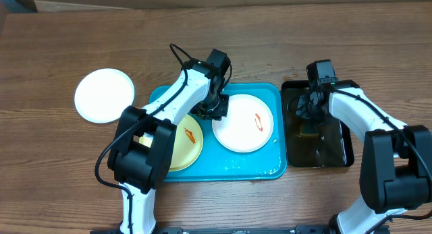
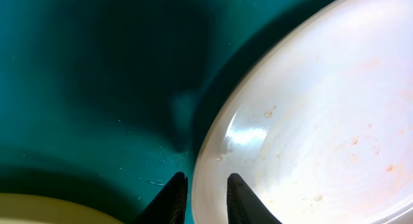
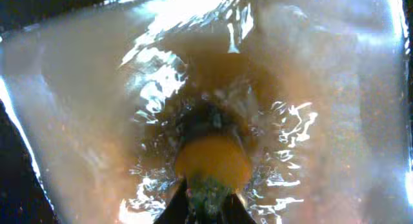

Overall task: Clean dirty plates on tray and stack at the side
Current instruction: 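Dip and squeeze the sponge in the water with the right gripper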

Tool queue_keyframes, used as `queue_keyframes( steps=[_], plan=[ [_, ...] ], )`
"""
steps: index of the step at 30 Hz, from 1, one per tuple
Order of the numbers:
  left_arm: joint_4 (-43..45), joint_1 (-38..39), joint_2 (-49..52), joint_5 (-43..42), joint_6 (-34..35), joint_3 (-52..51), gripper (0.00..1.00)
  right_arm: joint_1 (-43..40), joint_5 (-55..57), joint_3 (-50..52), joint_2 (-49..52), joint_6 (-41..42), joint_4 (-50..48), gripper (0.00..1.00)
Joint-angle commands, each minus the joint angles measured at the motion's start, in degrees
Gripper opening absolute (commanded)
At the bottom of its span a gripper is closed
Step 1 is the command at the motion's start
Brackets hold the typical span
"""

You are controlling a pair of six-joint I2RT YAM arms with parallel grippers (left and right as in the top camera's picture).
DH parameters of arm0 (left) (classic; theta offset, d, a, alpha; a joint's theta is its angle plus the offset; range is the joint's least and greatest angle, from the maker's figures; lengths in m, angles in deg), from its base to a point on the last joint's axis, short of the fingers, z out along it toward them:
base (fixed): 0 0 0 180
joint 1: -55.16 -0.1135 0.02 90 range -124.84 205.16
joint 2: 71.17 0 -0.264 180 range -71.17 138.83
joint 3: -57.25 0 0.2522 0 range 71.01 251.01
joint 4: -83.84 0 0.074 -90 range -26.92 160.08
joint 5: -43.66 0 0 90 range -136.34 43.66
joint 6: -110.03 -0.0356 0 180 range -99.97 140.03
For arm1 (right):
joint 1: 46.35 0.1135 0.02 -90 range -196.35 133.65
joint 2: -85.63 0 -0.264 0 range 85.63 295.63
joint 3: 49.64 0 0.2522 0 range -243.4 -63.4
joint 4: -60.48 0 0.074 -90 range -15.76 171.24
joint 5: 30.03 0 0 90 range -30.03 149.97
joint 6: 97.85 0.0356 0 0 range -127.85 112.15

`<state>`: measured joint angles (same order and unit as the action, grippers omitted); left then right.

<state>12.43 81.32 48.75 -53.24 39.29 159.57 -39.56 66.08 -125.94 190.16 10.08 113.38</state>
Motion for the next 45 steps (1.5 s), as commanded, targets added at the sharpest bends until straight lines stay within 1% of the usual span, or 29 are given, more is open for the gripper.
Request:
queue_keyframes(
  steps=[1,2,3,5,7,8,10,11,12,14,16,17,24,25,28,31,33,36,37,42,43,44,45],
  plan=[
    [-0.17,0.24,0.68,-0.66,-0.83,1.29,0.24,0.17,0.94,0.20,-0.48,-0.35,-0.94,0.73],
    [-0.17,0.24,0.68,-0.66,-0.85,1.29,0.24,0.17,0.94,0.20,-0.48,-0.33,-0.81,0.79],
    [-0.17,0.24,0.68,-0.66,-0.83,1.29,0.24,0.17,0.92,0.17,-0.48,-0.33,-0.35,0.82],
    [-0.15,0.24,0.68,-0.66,-0.83,1.29,0.24,0.17,0.92,0.20,-0.46,-0.33,1.22,0.81],
    [0.09,0.24,0.68,-0.66,-0.79,1.29,0.25,0.17,0.92,0.20,-0.48,-0.31,2.62,0.70],
    [0.28,0.24,0.68,-0.59,-0.39,1.29,0.25,0.17,0.90,0.20,-0.48,-0.31,3.04,0.62],
    [0.94,0.24,0.68,-0.55,0.24,1.29,0.27,0.17,0.92,0.20,-0.48,-0.31,3.54,0.52],
    [1.29,0.24,0.68,-0.50,0.24,1.29,0.27,0.17,0.92,0.20,-0.48,-0.33,3.61,0.44],
    [1.68,0.24,0.68,-0.42,0.26,1.29,0.27,0.17,0.92,0.17,-0.48,-0.33,3.61,0.41],
    [2.25,0.11,0.68,-0.39,0.57,1.29,0.27,0.17,0.94,0.15,-0.48,-0.35,3.61,0.40],
    [2.82,0.07,0.68,-0.42,1.14,1.29,0.23,0.17,0.92,-0.07,-0.48,-0.35,3.91,0.40],
    [2.95,0.07,0.68,-0.42,1.16,1.29,0.22,0.17,0.92,-0.17,-0.48,-0.35,4.11,0.40],
    [2.34,0.09,0.70,0.00,1.11,1.27,0.23,0.24,0.26,-0.17,-0.48,-0.35,5.57,0.42],
    [2.32,0.13,0.72,-0.02,1.14,1.16,0.23,0.24,0.26,-0.17,-0.48,-0.35,5.60,0.40],
    [2.67,0.17,0.72,0.00,1.73,0.59,0.23,0.24,0.28,-0.17,-0.48,-0.39,5.22,0.21],
    [3.61,0.17,0.72,0.02,2.19,-0.13,0.23,0.24,0.26,-0.42,-0.48,-3.30,4.90,0.04],
    [4.13,0.17,0.72,0.00,2.19,-0.39,0.23,0.24,0.28,-1.27,-0.48,-3.41,5.81,0.04],
    [4.42,0.17,0.72,0.02,2.19,-0.44,0.11,0.24,0.33,-4.42,-0.48,-3.41,9.64,0.04],
    [4.66,0.15,0.72,0.02,2.21,-0.44,0.08,0.24,0.33,-5.62,-0.48,-3.41,10.91,0.04],
    [4.74,0.11,0.72,0.26,4.96,-0.44,0.09,0.24,0.33,-13.25,-0.48,-3.39,19.19,0.04],
    [4.68,0.11,0.72,0.24,5.22,-0.44,0.20,0.26,0.31,-14.64,-0.59,-3.30,21.03,0.04],
    [4.68,0.13,0.72,0.24,5.22,-0.44,0.26,0.28,0.31,-15.06,-0.59,-3.32,21.77,0.04],
    [4.66,0.22,0.72,0.24,5.22,-0.44,0.29,0.28,0.31,-15.10,-0.59,-3.34,22.03,0.04]
  ],
)
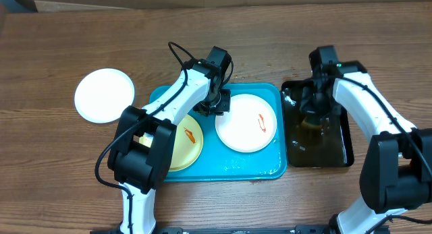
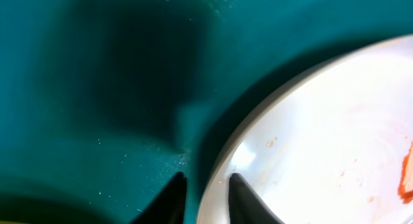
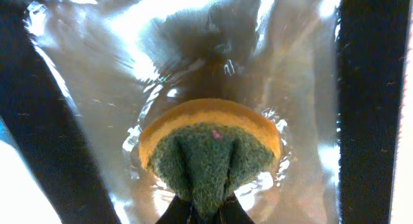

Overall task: Clean dirty plates on tray and stack at the side
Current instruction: 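Dip and squeeze the sponge in the water with the right gripper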

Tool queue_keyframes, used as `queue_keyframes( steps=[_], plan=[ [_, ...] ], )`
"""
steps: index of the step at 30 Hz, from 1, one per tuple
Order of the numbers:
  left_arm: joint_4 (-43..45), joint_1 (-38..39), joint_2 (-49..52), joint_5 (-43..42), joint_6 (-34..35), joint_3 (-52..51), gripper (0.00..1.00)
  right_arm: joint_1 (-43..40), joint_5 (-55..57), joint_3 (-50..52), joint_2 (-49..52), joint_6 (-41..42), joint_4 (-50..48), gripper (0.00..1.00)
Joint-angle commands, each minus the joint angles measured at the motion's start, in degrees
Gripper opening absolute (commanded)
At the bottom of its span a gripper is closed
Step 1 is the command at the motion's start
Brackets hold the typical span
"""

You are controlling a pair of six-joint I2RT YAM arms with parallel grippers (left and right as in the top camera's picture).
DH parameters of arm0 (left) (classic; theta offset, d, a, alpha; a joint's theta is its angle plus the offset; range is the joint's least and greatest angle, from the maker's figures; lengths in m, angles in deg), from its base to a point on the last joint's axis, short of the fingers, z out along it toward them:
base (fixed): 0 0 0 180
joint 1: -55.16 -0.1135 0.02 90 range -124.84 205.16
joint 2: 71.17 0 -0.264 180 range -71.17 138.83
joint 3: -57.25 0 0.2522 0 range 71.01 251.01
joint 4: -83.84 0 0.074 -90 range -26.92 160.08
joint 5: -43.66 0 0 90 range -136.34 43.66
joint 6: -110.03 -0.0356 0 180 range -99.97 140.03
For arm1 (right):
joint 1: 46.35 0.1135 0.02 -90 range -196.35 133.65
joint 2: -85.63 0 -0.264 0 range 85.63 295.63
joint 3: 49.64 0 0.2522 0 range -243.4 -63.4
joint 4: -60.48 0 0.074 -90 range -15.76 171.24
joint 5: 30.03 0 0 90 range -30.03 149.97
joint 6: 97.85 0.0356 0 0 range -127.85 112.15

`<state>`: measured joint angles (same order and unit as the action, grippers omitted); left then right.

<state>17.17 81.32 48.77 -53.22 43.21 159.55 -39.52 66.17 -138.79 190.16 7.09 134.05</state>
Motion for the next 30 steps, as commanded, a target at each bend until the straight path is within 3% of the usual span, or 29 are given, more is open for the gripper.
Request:
queue_keyframes(
  steps=[1,8,12,21,23,25,26,29,30],
  plan=[
    [-0.20,0.28,0.70,0.22,1.29,-0.42,0.30,0.24,0.22,-2.23,-0.59,-0.33,1.90,0.04],
    [1.18,0.68,0.70,0.24,1.29,-3.06,0.19,0.24,0.22,-1.77,-0.59,0.04,4.44,0.04],
    [2.19,0.66,0.70,0.24,1.31,-4.63,0.04,0.24,0.57,-1.77,-0.59,0.04,4.98,0.04],
    [-0.61,-0.66,-0.37,0.20,9.01,-4.66,0.05,0.26,3.85,-1.77,-0.59,2.86,2.38,0.04],
    [-0.55,-0.87,-0.39,0.92,8.96,-4.63,0.18,0.28,3.91,-1.77,-0.59,2.34,2.16,0.04],
    [-0.26,-1.27,-0.39,1.42,8.50,-4.63,0.21,0.28,3.87,-1.77,-0.59,1.46,1.95,0.04],
    [-0.17,-1.57,-0.39,1.40,8.11,-4.63,0.20,0.28,3.87,-1.77,-0.59,1.20,1.79,0.04],
    [-0.35,-2.14,-0.39,1.29,7.61,-4.61,0.04,0.28,3.43,-1.79,-0.59,-0.17,1.86,0.04],
    [-0.50,-2.38,-0.44,1.31,7.30,-4.50,0.04,0.31,2.47,-2.01,-0.59,-0.48,2.10,0.04]
  ],
)
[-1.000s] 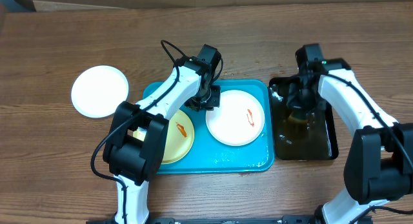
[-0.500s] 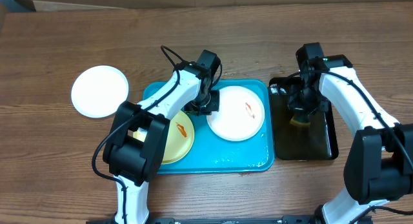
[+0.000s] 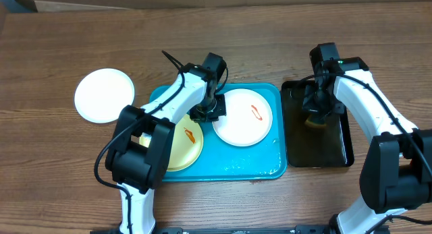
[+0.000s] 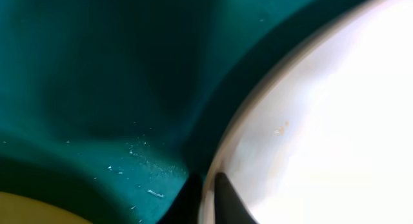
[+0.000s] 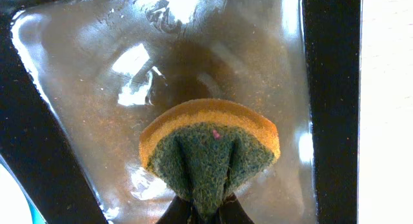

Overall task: Clean dirty plates on tray and stack at the side
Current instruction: 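Dip and squeeze the sponge in the water with the right gripper, then scrub the held white plate with the sponge in the right gripper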

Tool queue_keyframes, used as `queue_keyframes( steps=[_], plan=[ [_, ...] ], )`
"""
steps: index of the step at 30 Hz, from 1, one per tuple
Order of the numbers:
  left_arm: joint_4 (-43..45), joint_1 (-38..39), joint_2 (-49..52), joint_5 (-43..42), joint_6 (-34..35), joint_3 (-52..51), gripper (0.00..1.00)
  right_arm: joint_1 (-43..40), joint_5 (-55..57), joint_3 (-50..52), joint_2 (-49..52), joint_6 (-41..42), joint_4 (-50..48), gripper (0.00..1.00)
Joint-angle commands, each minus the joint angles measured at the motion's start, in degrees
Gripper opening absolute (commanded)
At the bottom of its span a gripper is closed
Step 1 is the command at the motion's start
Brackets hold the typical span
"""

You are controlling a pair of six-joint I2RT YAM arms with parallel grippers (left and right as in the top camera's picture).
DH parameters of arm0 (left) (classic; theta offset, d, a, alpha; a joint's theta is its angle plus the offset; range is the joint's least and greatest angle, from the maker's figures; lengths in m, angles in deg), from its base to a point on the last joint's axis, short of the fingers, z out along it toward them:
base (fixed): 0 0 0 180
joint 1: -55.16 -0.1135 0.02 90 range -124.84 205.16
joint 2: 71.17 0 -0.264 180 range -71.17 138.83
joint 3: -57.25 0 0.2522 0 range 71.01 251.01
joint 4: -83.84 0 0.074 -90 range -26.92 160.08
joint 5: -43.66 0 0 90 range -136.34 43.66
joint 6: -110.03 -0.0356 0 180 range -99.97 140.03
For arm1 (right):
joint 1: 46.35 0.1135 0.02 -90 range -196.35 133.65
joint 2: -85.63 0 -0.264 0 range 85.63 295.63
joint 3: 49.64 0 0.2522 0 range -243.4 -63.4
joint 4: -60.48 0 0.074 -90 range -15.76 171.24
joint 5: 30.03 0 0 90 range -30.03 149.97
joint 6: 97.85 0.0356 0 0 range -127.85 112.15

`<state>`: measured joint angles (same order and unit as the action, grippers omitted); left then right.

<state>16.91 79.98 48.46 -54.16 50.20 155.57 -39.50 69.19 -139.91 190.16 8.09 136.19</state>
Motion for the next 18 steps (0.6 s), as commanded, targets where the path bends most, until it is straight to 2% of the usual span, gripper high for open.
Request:
queue_keyframes(
  steps=[1,10,14,18],
  plan=[
    [-0.39,-1.16,-0.17,2.23,0.20,-0.42,0.04,0.28,-0.98,-1.20,-0.59,-1.57,0.33,0.04],
    [-0.76,-1.55,-1.60,2.23,-0.33,-0.04,0.04,0.33,-2.16,-6.99,-0.59,-6.38,9.01,0.04],
    [-0.55,-1.49,-1.60,2.25,-0.37,-0.04,0.04,0.57,-3.06,-6.99,-0.59,-7.56,9.44,0.04],
    [-0.44,-1.49,-1.57,2.25,-0.39,-0.04,0.04,2.08,-8.70,-6.99,-0.59,-8.92,7.56,0.04]
  ],
)
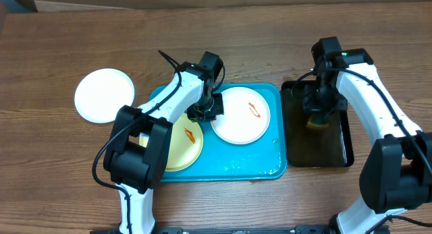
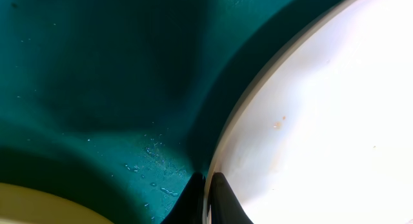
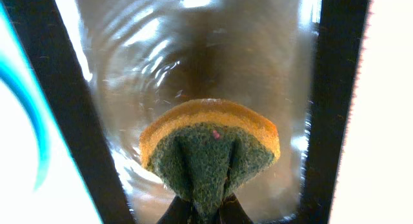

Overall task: Clean dirty plates on tray and stack at the side
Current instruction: 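Scrub the held white plate with the sponge in the right gripper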

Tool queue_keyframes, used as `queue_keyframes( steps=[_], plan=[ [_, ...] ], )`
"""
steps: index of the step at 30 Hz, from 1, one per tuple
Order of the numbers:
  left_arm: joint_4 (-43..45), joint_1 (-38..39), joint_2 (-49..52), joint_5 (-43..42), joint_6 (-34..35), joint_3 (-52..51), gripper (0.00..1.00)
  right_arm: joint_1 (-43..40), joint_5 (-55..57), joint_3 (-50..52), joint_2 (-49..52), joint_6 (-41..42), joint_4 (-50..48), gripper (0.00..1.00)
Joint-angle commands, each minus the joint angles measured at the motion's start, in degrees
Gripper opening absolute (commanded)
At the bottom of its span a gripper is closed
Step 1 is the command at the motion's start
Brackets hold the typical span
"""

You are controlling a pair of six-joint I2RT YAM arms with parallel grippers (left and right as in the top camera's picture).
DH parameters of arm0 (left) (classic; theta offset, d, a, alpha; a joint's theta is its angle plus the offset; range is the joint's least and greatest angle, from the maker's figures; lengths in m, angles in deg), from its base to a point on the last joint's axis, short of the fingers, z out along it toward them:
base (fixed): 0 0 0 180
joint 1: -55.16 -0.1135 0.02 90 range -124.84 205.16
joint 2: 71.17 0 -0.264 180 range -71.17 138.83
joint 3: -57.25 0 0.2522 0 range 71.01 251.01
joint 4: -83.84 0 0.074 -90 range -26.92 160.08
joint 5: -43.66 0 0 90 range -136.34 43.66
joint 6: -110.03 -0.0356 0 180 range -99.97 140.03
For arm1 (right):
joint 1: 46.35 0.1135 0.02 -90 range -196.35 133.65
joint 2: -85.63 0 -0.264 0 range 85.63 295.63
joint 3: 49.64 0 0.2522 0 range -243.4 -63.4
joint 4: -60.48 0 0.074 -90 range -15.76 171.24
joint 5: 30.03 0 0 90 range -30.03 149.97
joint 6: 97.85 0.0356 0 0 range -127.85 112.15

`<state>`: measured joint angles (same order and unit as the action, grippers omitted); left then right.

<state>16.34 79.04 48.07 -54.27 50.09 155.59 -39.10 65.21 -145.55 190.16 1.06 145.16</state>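
Observation:
A white plate with a red smear lies on the right half of the blue tray; its rim fills the left wrist view. My left gripper is shut on that plate's left edge. A yellow plate with a red smear sits at the tray's left. A clean white plate rests on the table left of the tray. My right gripper is shut on a yellow-green sponge, held above the black water tub.
The black tub of brownish water stands right of the tray, its surface rippling. Wooden table surrounds everything. Both arms' white links cross above the tray and the tub.
The right gripper holds the sponge a little higher over the tub. The white plate has shifted slightly left on the tray with the left gripper on its rim.
At first the left gripper stood open astride the white plate's rim while the right gripper held the sponge down in the water. Then the sponge was out of the water. Later the left gripper was shut on the rim, and now the sponge hangs higher.

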Motion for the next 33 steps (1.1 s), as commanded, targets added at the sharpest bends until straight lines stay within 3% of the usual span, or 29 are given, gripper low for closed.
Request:
queue_keyframes(
  steps=[1,9,19,33],
  plan=[
    [0.13,-0.55,-1.18,2.36,-0.28,-0.07,0.04,2.23,-5.92,-1.36,-0.59,-1.88,-2.23,0.04],
    [0.09,-0.46,-1.18,2.32,-0.28,-0.07,0.04,10.21,-10.16,-1.36,-0.59,-1.46,-12.35,0.04],
    [-0.02,-0.46,-1.18,2.34,-0.79,-0.09,0.04,23.02,9.27,0.11,-0.33,-1.62,-20.96,0.04],
    [-0.33,-0.46,-1.18,2.34,-1.38,-0.07,0.04,24.13,11.43,1.20,7.58,-1.75,-23.89,0.04]
  ],
)
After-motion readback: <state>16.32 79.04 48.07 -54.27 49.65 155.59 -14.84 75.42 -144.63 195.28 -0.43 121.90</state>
